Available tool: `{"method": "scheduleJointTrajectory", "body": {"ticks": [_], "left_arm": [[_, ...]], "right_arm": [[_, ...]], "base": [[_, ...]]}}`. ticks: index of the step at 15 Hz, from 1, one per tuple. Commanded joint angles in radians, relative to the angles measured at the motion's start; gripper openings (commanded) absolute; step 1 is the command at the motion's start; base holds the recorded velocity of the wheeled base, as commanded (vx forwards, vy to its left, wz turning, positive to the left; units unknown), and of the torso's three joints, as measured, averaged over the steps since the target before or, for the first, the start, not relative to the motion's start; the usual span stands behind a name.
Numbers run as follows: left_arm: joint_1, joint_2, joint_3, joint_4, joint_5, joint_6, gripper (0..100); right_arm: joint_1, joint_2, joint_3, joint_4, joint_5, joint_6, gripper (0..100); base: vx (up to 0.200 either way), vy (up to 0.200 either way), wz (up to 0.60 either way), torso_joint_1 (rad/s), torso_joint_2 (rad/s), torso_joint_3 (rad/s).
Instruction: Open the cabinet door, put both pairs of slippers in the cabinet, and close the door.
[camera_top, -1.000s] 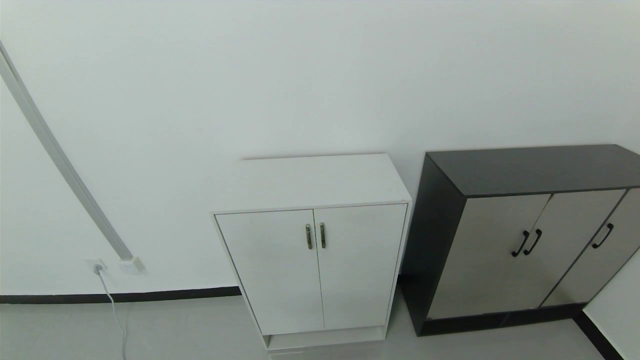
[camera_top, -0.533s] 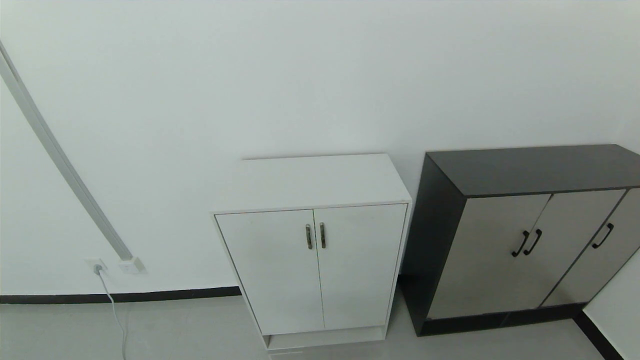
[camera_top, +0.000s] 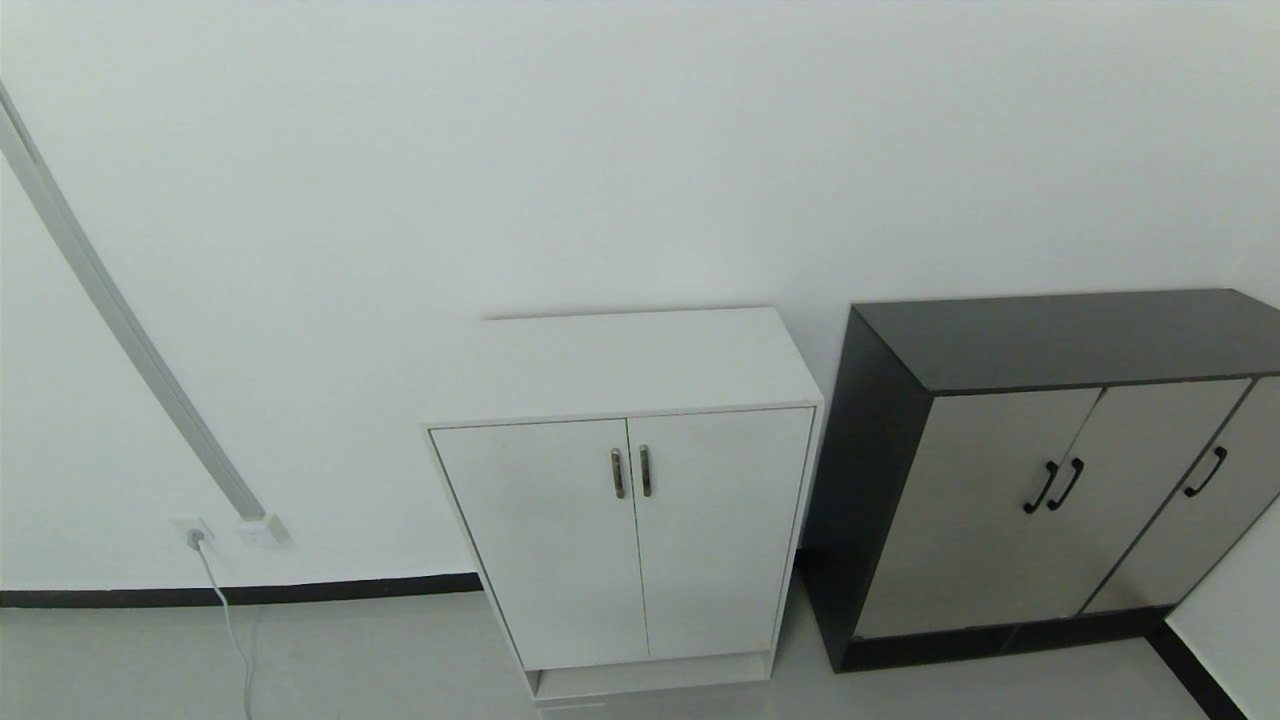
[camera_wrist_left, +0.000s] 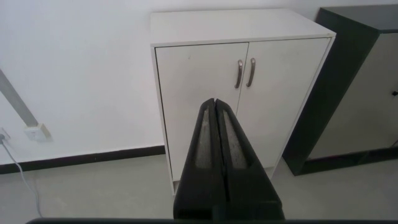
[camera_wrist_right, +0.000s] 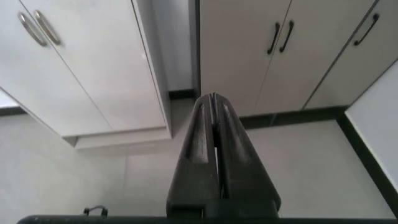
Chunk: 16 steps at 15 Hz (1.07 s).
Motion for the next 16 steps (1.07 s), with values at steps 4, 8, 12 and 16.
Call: {"method": "scheduleJointTrajectory", "body": {"ticks": [4, 8, 12, 16], "left_arm": [[0.0, 0.001, 0.0, 0.0, 0.0, 0.0, 0], [0.0, 0.001, 0.0, 0.0, 0.0, 0.0, 0], [0.0, 0.001, 0.0, 0.0, 0.0, 0.0, 0], [0.0, 0.001, 0.0, 0.0, 0.0, 0.0, 0]], "right_arm": [[-0.016, -0.109, 0.0, 0.0, 0.0, 0.0, 0], [-0.019, -0.138, 0.0, -0.002, 0.0, 0.001, 0], [-0.017, -0.144, 0.0, -0.005, -0.006, 0.036, 0], [-0.002, -0.19, 0.0, -0.008, -0.063, 0.072, 0]], "base": [[0.0, 0.0, 0.0, 0.0, 0.0, 0.0], [0.0, 0.0, 0.0, 0.0, 0.0, 0.0], [0.0, 0.0, 0.0, 0.0, 0.0, 0.0], [0.0, 0.0, 0.0, 0.0, 0.0, 0.0]]}}
